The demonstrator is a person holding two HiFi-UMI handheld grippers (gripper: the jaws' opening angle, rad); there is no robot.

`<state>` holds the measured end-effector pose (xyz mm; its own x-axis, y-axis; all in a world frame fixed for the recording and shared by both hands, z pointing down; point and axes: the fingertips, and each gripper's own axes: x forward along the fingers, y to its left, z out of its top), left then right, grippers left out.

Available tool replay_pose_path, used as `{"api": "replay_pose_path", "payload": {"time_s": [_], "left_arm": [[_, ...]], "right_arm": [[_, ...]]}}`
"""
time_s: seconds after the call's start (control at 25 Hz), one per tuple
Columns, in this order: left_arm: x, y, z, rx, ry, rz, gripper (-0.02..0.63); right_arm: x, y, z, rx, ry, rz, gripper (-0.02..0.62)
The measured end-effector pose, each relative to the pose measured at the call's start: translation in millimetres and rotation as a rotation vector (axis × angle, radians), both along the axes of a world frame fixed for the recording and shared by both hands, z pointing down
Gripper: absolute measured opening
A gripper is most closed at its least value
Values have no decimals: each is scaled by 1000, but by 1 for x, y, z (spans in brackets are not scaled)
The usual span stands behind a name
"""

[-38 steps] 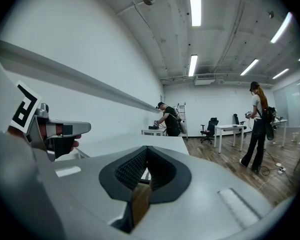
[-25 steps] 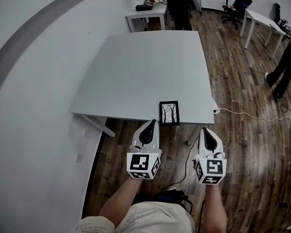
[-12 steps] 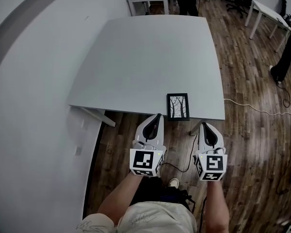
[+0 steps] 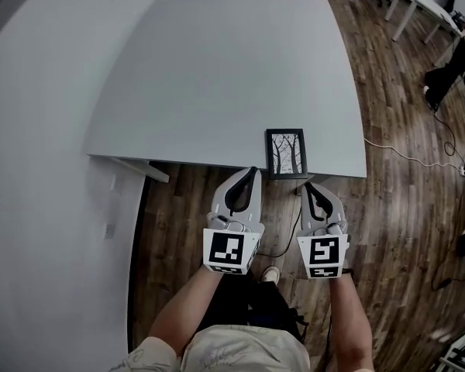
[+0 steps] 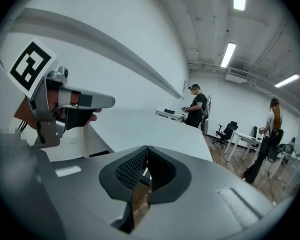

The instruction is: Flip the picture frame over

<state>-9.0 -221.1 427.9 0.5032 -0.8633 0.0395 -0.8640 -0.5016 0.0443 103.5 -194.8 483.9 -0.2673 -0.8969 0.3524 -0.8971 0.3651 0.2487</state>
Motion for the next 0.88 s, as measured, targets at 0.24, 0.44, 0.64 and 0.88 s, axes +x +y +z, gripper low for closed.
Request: {"api": "replay_pose_path", "payload": {"time_s": [0.24, 0.44, 0.64, 0.88], "left_arm": [[-5, -3, 12, 2, 8, 12, 0], [-9, 0, 24, -60, 4, 19, 0], [-14, 3, 33, -74, 13, 16, 0], [-25, 2, 40, -64, 23, -3, 0]], "right_arm": [[-20, -7, 37, -15, 234, -67, 51], [-39, -11, 69, -5, 518, -172, 98], [-49, -18, 96, 18, 751, -221, 137], [-53, -30, 126, 6, 953, -245, 187]]}}
